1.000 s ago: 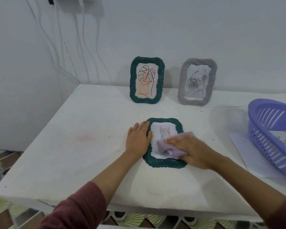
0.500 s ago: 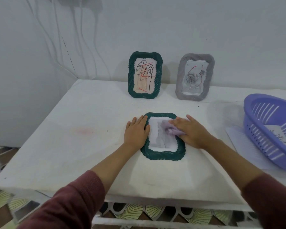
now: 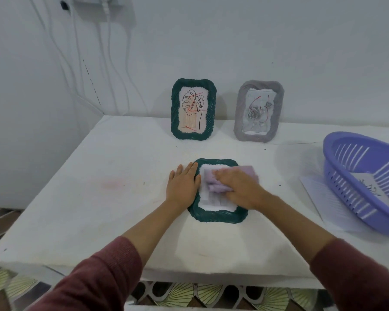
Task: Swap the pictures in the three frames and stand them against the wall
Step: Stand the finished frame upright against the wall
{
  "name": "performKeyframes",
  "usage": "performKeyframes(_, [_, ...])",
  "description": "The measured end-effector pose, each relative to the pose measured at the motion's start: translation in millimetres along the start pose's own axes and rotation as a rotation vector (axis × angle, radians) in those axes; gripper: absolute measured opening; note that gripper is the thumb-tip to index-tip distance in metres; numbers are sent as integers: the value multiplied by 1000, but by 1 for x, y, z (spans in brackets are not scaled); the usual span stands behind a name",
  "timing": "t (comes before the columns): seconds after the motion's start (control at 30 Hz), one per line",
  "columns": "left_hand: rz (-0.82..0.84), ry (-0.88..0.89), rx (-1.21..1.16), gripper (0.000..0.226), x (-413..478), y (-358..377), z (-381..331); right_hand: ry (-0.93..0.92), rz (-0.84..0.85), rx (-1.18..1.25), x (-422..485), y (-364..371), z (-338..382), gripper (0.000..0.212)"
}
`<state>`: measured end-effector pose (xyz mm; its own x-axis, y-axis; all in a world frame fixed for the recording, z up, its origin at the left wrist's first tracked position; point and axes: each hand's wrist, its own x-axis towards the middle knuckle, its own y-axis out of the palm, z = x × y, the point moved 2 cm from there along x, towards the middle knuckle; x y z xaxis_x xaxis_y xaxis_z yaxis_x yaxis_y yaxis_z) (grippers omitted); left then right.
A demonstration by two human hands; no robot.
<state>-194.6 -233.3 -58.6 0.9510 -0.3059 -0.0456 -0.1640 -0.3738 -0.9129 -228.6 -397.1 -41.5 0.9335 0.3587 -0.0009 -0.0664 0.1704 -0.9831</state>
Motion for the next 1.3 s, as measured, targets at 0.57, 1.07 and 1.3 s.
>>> performKeyframes(0.57, [9, -8, 9, 48, 0, 1, 1, -83, 19, 138, -48, 3, 18, 41])
performKeyframes(1.07, [-194, 99, -693, 63, -36, -49, -62, 613, -236, 1683, -17, -71, 42, 22])
performKeyframes(1.3, [-233, 144, -487, 44, -50, -44, -65, 524, -82, 2141, -5, -37, 60, 62])
